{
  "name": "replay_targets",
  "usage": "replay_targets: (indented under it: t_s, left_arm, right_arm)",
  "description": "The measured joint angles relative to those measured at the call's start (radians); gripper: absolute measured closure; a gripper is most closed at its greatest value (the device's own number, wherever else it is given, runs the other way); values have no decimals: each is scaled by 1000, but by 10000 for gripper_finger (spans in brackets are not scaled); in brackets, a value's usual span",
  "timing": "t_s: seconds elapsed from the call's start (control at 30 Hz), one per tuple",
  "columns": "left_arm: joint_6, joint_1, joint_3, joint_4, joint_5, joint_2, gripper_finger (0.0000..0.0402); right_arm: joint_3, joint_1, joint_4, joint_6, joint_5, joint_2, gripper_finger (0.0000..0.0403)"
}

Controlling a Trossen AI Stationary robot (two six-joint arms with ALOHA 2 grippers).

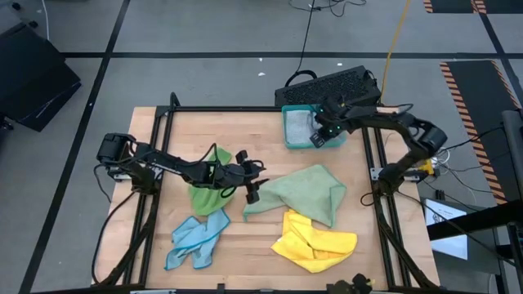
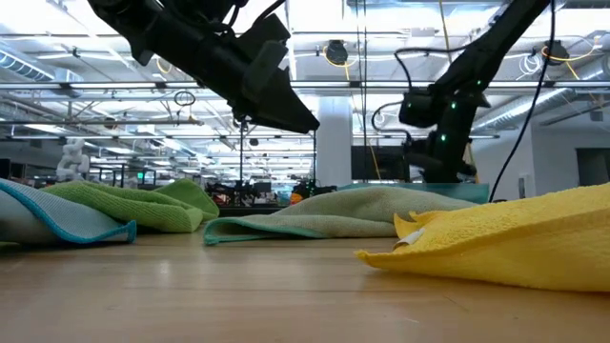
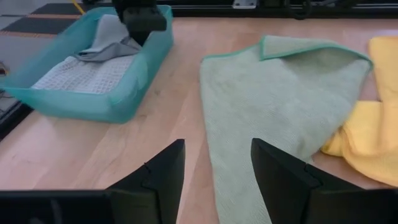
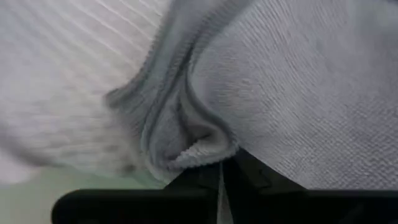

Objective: Fold microfiber towels
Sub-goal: Put the folded gray microfiber cloth into the bin

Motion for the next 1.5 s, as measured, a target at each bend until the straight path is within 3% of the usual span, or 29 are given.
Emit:
replay_targets:
  t_s: [0.17, 0.53, 0.7, 0.87, 1.1, 1.5]
  left_arm:
    - [0, 0, 0, 0, 12, 0, 215]
    - [16, 0, 0, -1, 12, 0, 215]
    - [19, 0, 0, 1, 12, 0, 215]
    - [3, 0, 0, 0, 12, 0, 215]
    - [11, 0, 0, -1, 12, 0, 215]
    - [19, 0, 0, -1, 12, 0, 215]
  right_arm:
    - [0, -7, -1, -42, 11, 21, 396]
    - [0, 2, 0, 19, -7, -191, 402]
    - [0, 26, 89, 26, -103, -123, 403]
    - [0, 25, 126, 3, -94, -17, 403]
    - [0, -4, 74, -16, 30, 18, 403]
    - [5, -32, 120, -51, -49, 101, 403]
